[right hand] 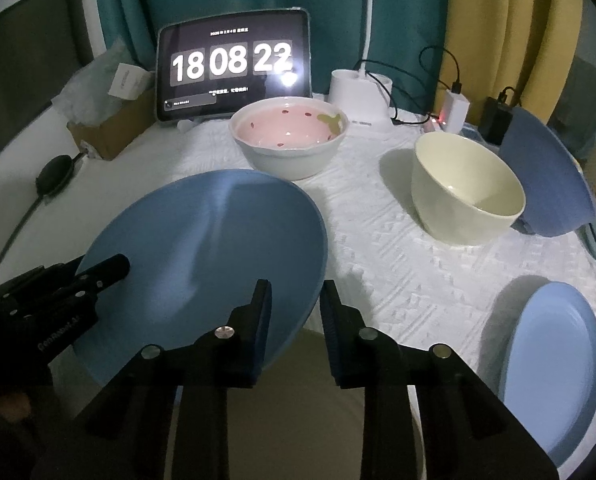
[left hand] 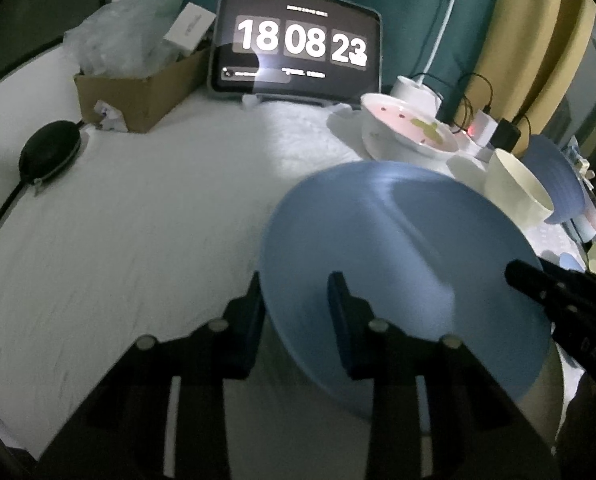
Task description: Organize plates and bowls
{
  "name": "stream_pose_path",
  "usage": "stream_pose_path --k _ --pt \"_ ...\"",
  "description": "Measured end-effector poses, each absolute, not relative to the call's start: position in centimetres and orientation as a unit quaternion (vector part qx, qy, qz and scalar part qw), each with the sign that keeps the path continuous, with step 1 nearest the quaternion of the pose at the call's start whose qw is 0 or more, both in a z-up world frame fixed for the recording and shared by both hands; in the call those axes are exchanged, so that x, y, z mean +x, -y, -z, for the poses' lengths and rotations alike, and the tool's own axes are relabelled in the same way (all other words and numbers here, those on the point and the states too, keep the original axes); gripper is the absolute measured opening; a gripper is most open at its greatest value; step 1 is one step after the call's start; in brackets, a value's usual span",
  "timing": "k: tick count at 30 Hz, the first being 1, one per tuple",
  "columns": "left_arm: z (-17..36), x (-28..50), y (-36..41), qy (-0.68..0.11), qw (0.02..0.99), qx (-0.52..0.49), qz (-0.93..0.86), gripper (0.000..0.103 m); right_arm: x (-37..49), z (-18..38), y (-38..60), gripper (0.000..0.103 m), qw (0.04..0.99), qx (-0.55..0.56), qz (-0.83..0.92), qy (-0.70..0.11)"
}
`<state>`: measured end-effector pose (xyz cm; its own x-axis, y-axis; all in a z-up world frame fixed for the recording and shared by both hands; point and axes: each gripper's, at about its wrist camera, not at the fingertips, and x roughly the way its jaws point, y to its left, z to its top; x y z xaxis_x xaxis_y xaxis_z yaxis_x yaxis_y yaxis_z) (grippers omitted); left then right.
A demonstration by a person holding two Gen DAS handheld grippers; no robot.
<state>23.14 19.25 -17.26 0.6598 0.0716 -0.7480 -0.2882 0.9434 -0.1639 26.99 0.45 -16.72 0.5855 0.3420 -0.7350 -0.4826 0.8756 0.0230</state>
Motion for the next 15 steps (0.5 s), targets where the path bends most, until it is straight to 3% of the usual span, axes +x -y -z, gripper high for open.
stream_pose_path --k 15 --pt "14.8 21.2 -16.5 -0.386 0.911 -0.117 -0.082 0.032 24.6 15.1 2.5 0.026 0.898 -0.075 -0.222 -0.372"
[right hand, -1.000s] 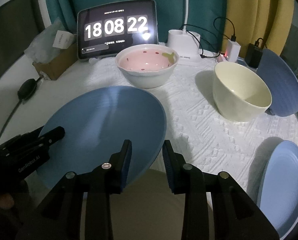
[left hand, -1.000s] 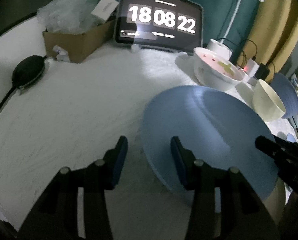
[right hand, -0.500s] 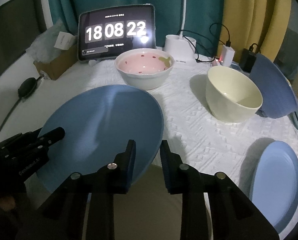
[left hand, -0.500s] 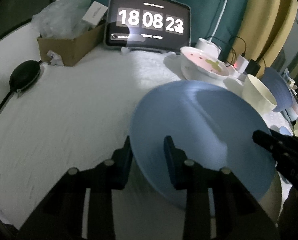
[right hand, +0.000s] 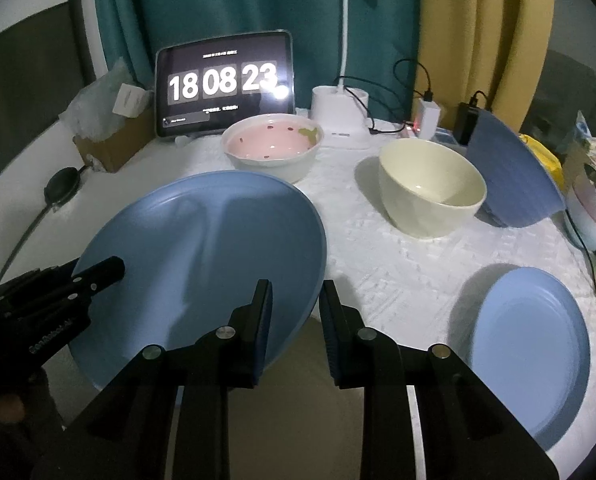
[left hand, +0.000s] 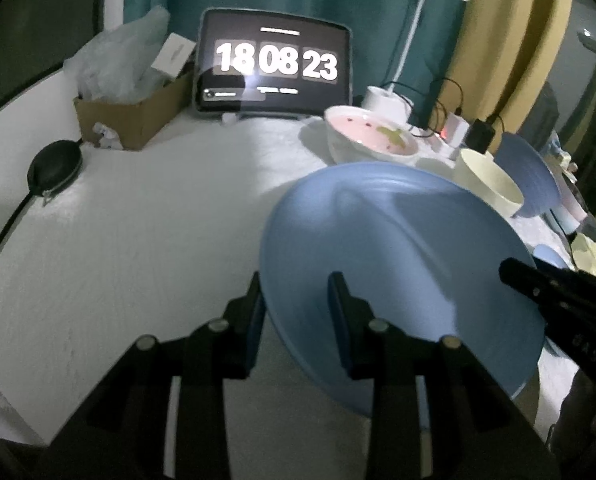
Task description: Organize plates and bowls
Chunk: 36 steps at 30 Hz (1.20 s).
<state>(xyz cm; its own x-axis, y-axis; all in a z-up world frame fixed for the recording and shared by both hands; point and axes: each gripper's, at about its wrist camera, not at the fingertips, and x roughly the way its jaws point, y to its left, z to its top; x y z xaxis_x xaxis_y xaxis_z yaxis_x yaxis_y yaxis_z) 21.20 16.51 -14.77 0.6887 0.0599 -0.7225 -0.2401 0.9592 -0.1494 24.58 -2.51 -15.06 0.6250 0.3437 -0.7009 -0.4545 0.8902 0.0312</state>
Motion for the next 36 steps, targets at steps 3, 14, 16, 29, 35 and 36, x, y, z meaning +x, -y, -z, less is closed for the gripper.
stream_pose_path --k 3,14,16,29,35,36 --pt "14.3 20.9 -15.7 -0.383 0.914 -0.109 -0.078 0.032 24.2 14.8 3.4 0.026 0.901 -0.069 -0.218 -0.367" --pt "12.9 20.0 -12.4 -0.376 0.919 -0.094 -0.066 0.032 23.3 13.9 7.0 0.026 0.910 -0.046 -0.208 -0.355" --pt "12.8 20.0 -11.7 -0.377 0.920 -0.090 -0.064 0.032 23.2 13.8 7.7 0.026 0.912 -0.040 -0.205 -0.353" --pt "11.7 19.8 -6.1 -0.380 0.922 -0.059 -0.045 0.032 22.3 13.9 13.0 0.026 0.919 -0.006 -0.187 -0.346" --pt "11.5 20.0 -3.7 -0.383 0.922 -0.043 -0.037 0.032 22.1 14.2 15.7 0.026 0.921 0.012 -0.181 -0.345" --pt "11.5 20.0 -3.2 -0.384 0.922 -0.041 -0.035 0.032 22.1 14.3 16.2 0.026 0.921 0.015 -0.180 -0.345"
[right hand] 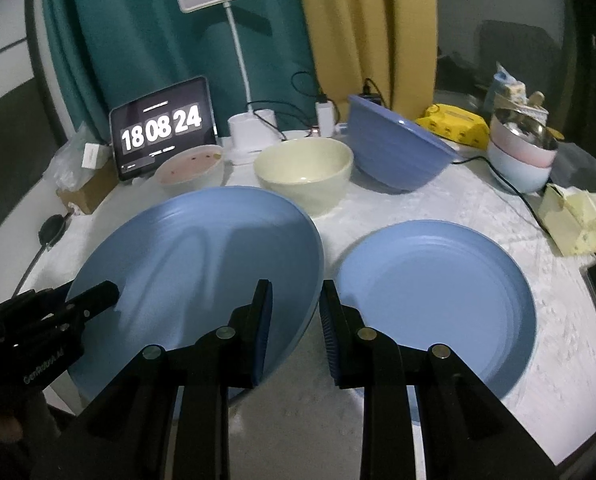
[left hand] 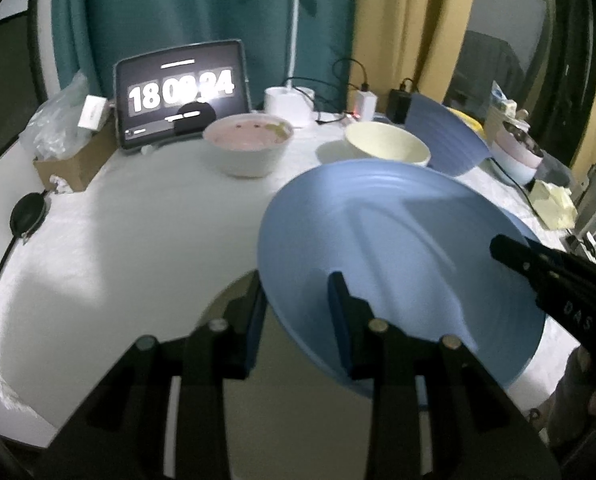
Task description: Organize plates and bowls
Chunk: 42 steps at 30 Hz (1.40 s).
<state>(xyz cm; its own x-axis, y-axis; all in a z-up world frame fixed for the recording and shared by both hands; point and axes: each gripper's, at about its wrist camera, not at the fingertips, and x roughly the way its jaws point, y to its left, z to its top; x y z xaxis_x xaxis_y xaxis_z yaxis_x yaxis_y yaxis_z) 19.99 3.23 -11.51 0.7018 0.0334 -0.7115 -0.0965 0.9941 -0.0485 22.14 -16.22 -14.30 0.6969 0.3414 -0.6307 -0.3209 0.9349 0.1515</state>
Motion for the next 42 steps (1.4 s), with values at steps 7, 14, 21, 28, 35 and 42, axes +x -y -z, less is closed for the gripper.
stream_pose_path --k 7,14,21,28,35,42 --pt "11.6 20.4 0.0 -0.389 0.921 -0.028 -0.021 0.032 22.2 14.5 19.4 0.026 0.924 0.032 -0.166 -0.343" --pt "11.7 21.0 3.0 -0.395 0.919 -0.012 -0.002 0.032 22.5 14.9 22.6 0.026 0.927 0.049 -0.150 -0.340" --pt "11.9 21.9 5.6 -0.401 0.916 0.003 0.010 0.032 22.9 15.4 25.4 0.026 0.928 0.064 -0.137 -0.340" --pt "12.2 22.9 7.8 -0.408 0.913 0.014 0.018 0.032 23.7 15.9 27.8 0.026 0.927 0.077 -0.129 -0.343" --pt "12.8 24.2 9.9 -0.418 0.908 0.026 0.026 0.032 24.6 16.8 29.8 0.026 0.925 0.089 -0.120 -0.350" --pt "13.8 25.4 11.8 -0.433 0.900 0.037 0.040 0.032 25.5 17.8 31.7 0.026 0.923 0.100 -0.109 -0.356"
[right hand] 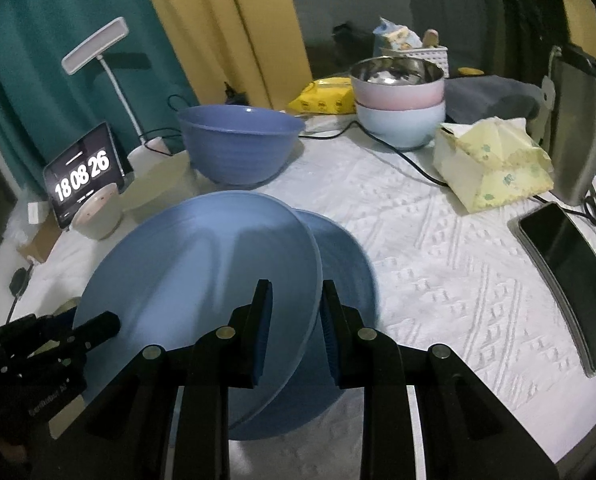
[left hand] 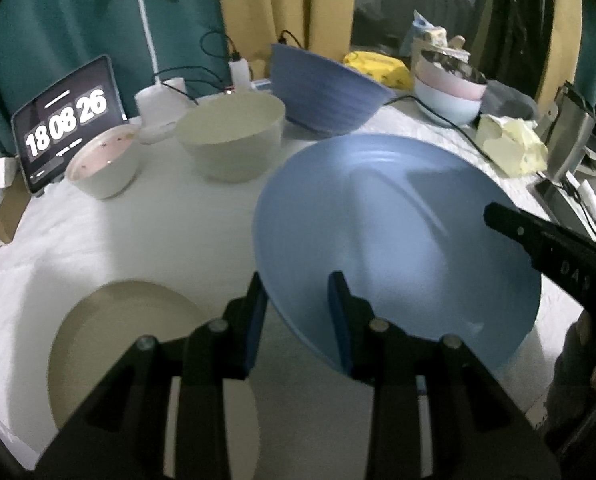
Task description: Organize plates and bowls
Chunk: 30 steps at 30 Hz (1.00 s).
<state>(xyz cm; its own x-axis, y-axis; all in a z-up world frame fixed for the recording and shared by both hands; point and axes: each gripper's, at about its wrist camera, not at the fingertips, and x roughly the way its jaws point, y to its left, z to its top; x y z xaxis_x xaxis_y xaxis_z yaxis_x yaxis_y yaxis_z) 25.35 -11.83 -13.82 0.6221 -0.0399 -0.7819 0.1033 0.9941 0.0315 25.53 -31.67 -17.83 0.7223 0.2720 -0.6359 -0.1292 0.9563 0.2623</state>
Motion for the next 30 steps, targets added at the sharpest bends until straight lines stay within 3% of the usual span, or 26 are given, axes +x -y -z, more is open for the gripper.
stream_pose_path --k 21,26,27,30 --pt "15.8 27.7 13.6 -0.470 0.880 0.045 0.048 0.034 27.2 18.9 34.8 0.027 0.919 0.113 -0.075 -0.369" --pt "15.4 27.2 13.2 -0.462 0.884 0.038 0.052 0.041 27.0 18.5 34.8 0.027 0.922 0.111 -0.069 -0.364" --pt "15.2 27.1 13.0 -0.461 0.885 0.034 0.053 0.046 26.9 18.4 34.8 0.027 0.923 0.110 -0.069 -0.363" --pt "14.9 26.7 12.5 -0.455 0.888 0.026 0.052 0.046 26.6 18.1 34.5 0.027 0.924 0.107 -0.068 -0.361"
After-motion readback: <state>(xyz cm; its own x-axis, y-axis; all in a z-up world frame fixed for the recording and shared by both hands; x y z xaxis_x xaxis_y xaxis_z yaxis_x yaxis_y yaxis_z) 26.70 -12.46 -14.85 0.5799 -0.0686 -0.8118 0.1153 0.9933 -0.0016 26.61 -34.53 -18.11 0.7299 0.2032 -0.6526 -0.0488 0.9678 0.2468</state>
